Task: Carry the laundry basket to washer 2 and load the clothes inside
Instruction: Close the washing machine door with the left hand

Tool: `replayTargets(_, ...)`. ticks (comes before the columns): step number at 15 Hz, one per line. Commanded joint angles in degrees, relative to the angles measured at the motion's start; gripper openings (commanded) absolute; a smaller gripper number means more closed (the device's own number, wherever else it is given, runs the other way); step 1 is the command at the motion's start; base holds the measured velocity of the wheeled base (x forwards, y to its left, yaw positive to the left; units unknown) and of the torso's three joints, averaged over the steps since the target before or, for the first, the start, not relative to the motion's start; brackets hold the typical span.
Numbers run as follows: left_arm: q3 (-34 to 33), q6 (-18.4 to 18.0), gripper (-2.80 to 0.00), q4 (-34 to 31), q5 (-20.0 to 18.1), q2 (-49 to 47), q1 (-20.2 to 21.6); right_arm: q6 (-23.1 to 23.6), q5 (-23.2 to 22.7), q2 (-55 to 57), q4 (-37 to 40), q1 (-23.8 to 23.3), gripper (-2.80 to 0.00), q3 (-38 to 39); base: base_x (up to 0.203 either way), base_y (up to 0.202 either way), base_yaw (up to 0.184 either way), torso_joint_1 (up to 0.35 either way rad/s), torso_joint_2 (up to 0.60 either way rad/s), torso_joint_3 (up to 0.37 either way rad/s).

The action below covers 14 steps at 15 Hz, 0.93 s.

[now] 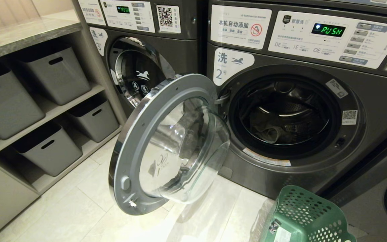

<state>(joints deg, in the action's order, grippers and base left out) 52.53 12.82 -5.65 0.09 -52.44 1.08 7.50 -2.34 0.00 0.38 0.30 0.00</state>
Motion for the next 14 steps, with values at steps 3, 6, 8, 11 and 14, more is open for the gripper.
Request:
replayTargets(3,4.02,14.60,-2.80,0.22,-27.31,-18.26,11.91,-0.36,0.06,0.09,-0.03,0.05,-2.80,0.00,0.000,0.000,0.000,0.000,0.00,0.000)
replayTargets(6,4.96,21.25,-2.80,3.64,-38.66,-25.78,14.73,-1.43,0.06,0.09,-0.03,0.05,-2.80,0.00,0.000,0.000,0.000,0.000,0.00,0.000)
replayTargets(8,5.42,23.60,-2.80,6.30,-40.93,-30.11,12.14,-1.34,0.06,0.09,-0.03,0.05,-2.80,0.00,0.000,0.000,0.000,0.000,0.00,0.000)
replayTargets(11,5.78,23.97,-2.80,10.44,-41.17,-36.41,5.38,-1.52,0.06,0.09,-0.11,0.05,-2.80,0.00,0.000,0.000,0.000,0.000,0.00,0.000)
replayTargets(14,6.33,23.98,-2.80,15.20,-39.95,-41.09,-0.45,-1.43,0.06,0.09,-0.03,0.05,-2.80,0.00,0.000,0.000,0.000,0.000,0.00,0.000)
